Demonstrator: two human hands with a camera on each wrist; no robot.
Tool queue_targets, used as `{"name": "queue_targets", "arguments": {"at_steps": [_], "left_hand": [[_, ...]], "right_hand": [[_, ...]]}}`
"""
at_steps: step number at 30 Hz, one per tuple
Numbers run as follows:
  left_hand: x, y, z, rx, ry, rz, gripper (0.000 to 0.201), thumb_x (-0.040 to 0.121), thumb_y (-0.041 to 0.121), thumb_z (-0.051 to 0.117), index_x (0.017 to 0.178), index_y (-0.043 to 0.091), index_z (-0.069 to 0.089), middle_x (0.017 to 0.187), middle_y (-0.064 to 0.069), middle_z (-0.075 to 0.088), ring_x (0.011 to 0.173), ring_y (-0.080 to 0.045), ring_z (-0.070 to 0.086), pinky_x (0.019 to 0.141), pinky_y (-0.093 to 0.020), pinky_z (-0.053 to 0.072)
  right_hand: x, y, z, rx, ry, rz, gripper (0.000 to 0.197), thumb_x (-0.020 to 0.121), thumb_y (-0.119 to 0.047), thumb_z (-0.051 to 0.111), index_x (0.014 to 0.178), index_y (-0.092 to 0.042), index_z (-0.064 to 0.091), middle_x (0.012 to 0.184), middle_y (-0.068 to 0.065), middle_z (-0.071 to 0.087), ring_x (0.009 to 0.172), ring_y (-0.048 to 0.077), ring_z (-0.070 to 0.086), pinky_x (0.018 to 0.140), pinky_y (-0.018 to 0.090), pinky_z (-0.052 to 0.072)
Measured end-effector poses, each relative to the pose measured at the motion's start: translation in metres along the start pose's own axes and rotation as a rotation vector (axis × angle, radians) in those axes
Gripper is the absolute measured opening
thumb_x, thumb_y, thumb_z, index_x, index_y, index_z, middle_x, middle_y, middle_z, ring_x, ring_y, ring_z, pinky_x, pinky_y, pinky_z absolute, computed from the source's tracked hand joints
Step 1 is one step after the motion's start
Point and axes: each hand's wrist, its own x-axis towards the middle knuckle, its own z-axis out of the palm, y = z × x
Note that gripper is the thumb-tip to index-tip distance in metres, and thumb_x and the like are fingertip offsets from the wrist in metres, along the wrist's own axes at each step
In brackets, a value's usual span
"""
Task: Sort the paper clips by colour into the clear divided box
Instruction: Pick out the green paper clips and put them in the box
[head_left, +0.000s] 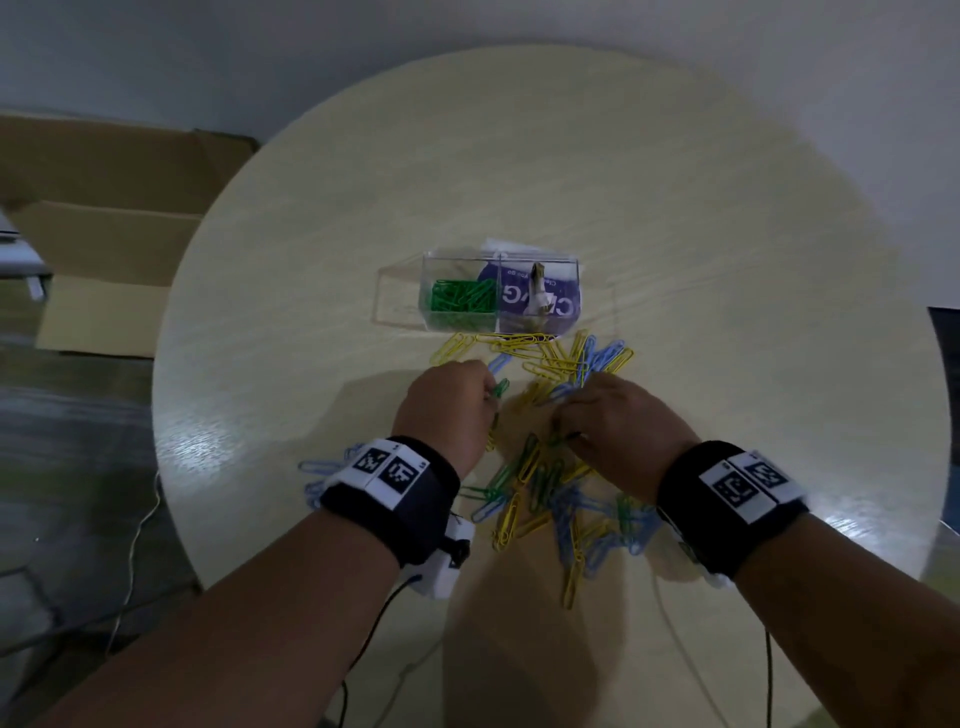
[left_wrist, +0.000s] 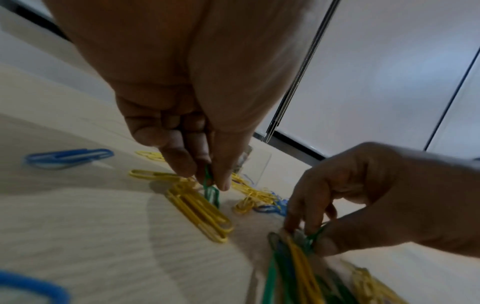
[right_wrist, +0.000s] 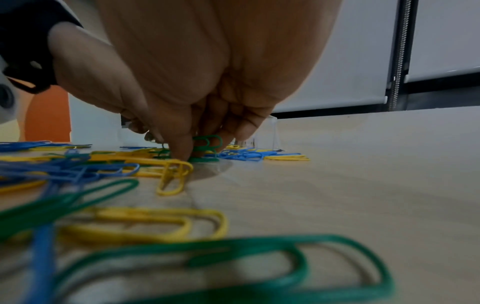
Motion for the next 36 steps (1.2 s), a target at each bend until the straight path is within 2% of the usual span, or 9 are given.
{"name": "queue_targets", "arguments": {"at_steps": [4,8,12,15,19,24,27,31,36], "left_hand": [[0.004,-0.002,0.000,0.167,-0.033,0.004,0.019,0.085,0.026,0.065,0.096,0.011,0.069,0.092,-0.011,0.070,0.091,-0.035,0.064,0.076,-0.043,0.053],[0.007,0.007,-0.002,0.252,-0.086,0.019,0.022,0.085,0.023,0.064,0.102,0.009,0.068,0.097,-0.013,0.068,0.093,-0.036,0.063,0.072,-0.039,0.047],[0.004,0.018,0.001,0.351,-0.143,0.010,0.023,0.087,0.017,0.061,0.108,0.007,0.065,0.106,-0.015,0.059,0.100,-0.036,0.061,0.077,-0.042,0.046],[-0.002,0.023,0.005,0.431,-0.134,0.038,0.024,0.087,0.012,0.058,0.111,0.008,0.061,0.112,-0.012,0.054,0.108,-0.035,0.056,0.086,-0.047,0.045],[-0.010,0.022,-0.001,0.504,-0.079,0.189,0.014,0.084,0.017,0.059,0.097,0.015,0.060,0.101,-0.006,0.062,0.103,-0.031,0.054,0.075,-0.040,0.044],[-0.006,0.010,-0.028,-0.023,0.107,0.015,0.015,0.078,0.028,0.070,0.093,0.024,0.068,0.087,0.002,0.069,0.086,-0.023,0.063,0.071,-0.032,0.047],[0.015,0.003,-0.056,-0.293,0.255,-0.099,0.014,0.076,0.019,0.073,0.089,0.023,0.069,0.078,0.005,0.066,0.076,-0.016,0.064,0.068,-0.024,0.046],[0.051,-0.008,-0.075,-0.369,0.329,-0.127,0.015,0.078,0.017,0.072,0.093,0.017,0.070,0.080,-0.005,0.072,0.074,-0.019,0.069,0.073,-0.035,0.059],[0.071,-0.013,-0.075,-0.331,0.293,-0.131,0.022,0.083,0.016,0.066,0.103,0.008,0.071,0.092,-0.009,0.074,0.078,-0.024,0.071,0.077,-0.039,0.058]], "right_hand": [[-0.004,-0.002,-0.002,0.005,-0.031,0.094,0.007,0.068,-0.018,0.057,0.072,-0.021,0.061,0.073,0.001,0.062,0.074,0.029,0.058,0.073,0.037,0.047],[-0.005,-0.005,0.000,0.075,-0.064,0.197,0.027,0.068,-0.038,0.043,0.076,-0.020,0.062,0.079,0.005,0.064,0.076,0.033,0.057,0.069,0.038,0.048],[-0.011,-0.010,0.000,0.115,-0.047,0.280,0.012,0.073,-0.030,0.066,0.078,-0.021,0.061,0.079,0.005,0.064,0.079,0.033,0.060,0.064,0.033,0.042],[-0.017,-0.012,0.003,0.149,-0.019,0.304,0.014,0.074,-0.031,0.067,0.077,-0.021,0.058,0.079,0.003,0.062,0.079,0.031,0.059,0.062,0.031,0.035],[-0.022,-0.013,0.005,0.213,0.011,0.318,0.011,0.073,-0.027,0.066,0.075,-0.022,0.056,0.076,0.002,0.058,0.074,0.030,0.059,0.061,0.030,0.036],[-0.016,-0.011,-0.024,0.364,0.215,0.421,0.015,0.069,-0.013,0.070,0.070,-0.022,0.058,0.069,-0.005,0.060,0.064,0.015,0.057,0.062,0.030,0.046],[0.013,-0.013,-0.053,0.460,0.359,0.474,0.013,0.070,-0.013,0.075,0.073,-0.021,0.064,0.067,-0.006,0.065,0.062,0.008,0.057,0.063,0.018,0.044],[0.073,-0.020,-0.076,0.534,0.437,0.546,0.010,0.069,-0.022,0.074,0.073,-0.019,0.066,0.068,0.000,0.068,0.070,0.021,0.064,0.065,0.029,0.049],[0.131,-0.028,-0.071,0.591,0.346,0.628,0.010,0.071,-0.029,0.075,0.073,-0.020,0.071,0.080,0.000,0.071,0.079,0.021,0.065,0.069,0.027,0.049]]}}
